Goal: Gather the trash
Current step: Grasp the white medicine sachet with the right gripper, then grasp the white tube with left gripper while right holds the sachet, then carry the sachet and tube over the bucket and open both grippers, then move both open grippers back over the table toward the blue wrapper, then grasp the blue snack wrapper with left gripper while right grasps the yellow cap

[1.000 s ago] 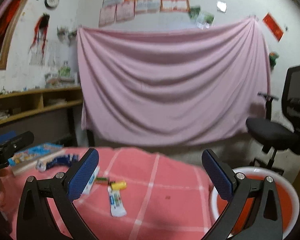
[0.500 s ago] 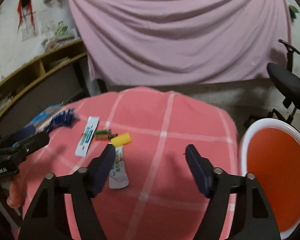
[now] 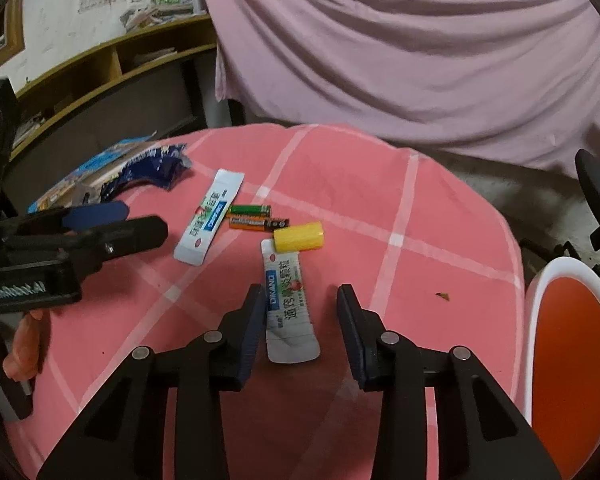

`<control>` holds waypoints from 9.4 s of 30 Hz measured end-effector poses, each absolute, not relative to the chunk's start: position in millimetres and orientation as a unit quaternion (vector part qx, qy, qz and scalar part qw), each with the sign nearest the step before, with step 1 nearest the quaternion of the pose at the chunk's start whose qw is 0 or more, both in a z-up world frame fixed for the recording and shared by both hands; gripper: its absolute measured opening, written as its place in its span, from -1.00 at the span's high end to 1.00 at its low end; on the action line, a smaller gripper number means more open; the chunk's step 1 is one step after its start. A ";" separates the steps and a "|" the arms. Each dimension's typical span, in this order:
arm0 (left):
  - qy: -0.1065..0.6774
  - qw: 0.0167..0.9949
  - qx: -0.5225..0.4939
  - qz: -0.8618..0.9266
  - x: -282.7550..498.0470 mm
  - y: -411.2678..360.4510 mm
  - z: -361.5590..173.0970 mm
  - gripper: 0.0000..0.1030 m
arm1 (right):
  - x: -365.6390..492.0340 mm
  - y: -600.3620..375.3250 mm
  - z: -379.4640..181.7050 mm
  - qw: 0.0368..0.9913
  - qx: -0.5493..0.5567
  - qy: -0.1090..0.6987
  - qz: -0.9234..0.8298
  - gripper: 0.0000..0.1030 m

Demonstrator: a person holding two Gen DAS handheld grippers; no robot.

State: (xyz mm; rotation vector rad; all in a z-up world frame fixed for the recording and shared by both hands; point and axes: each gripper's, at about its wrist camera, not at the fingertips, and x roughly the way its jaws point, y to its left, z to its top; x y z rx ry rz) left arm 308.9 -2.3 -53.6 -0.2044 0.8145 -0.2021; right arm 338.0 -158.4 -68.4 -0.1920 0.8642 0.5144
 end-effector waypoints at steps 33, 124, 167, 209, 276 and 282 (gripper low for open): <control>0.409 0.906 -0.081 -0.076 302.6 -22.4 -64.2 0.66 | 337.7 -179.9 -67.7 0.857 -0.023 0.441 0.266 0.63; 0.113 0.961 0.052 -0.246 210.3 -187.9 76.0 0.66 | 210.9 -339.0 39.9 0.990 0.098 0.030 0.097 0.62; 0.307 0.915 -0.039 -0.258 305.7 -249.6 39.2 0.22 | 260.7 -420.5 -14.2 0.960 0.170 0.222 -0.010 0.42; 0.107 0.992 -0.056 0.042 164.2 37.5 15.2 -0.96 | 226.0 -191.4 16.2 0.983 0.004 0.032 0.179 -1.00; 0.253 0.966 -0.058 0.016 235.4 68.7 -36.6 0.78 | 311.4 -126.7 -41.9 0.916 -0.055 0.301 0.260 0.48; 0.198 0.979 -0.034 0.026 216.8 59.1 -27.0 0.77 | 285.3 -139.5 -24.6 0.941 -0.037 0.207 0.264 0.48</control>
